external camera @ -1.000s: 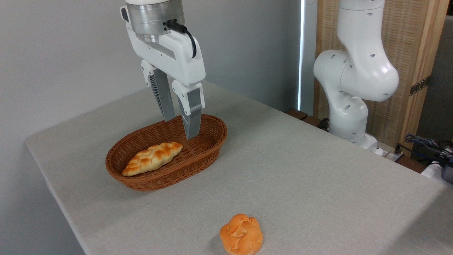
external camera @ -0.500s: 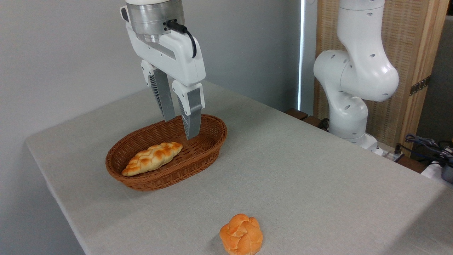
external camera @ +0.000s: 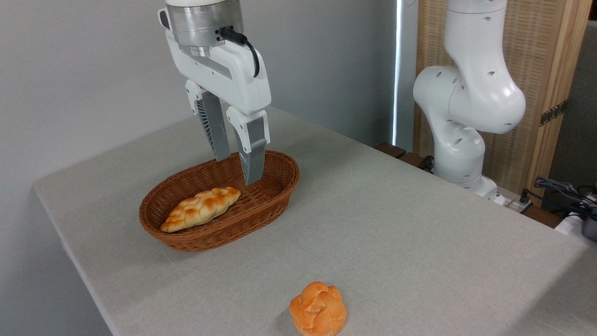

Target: Put bread into the basket

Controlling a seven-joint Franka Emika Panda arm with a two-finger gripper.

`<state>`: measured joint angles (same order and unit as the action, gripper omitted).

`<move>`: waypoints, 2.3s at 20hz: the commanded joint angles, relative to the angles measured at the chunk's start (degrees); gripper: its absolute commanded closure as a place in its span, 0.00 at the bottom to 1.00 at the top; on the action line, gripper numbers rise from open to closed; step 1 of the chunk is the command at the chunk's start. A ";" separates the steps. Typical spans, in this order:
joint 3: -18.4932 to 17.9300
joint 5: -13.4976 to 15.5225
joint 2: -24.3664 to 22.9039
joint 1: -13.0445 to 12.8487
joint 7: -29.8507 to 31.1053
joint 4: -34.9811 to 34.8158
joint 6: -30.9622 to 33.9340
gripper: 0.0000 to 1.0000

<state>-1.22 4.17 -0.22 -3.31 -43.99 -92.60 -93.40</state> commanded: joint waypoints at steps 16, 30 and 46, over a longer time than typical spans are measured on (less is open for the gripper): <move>-4.76 -1.87 -8.05 4.01 -7.69 -23.93 -24.43 0.00; -7.74 -10.49 -3.22 3.92 -10.68 -27.28 -26.22 0.00; -8.62 -12.69 1.54 4.01 -10.50 -27.37 -31.22 0.07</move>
<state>-9.23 -7.67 1.27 0.98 -53.79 -119.59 -123.09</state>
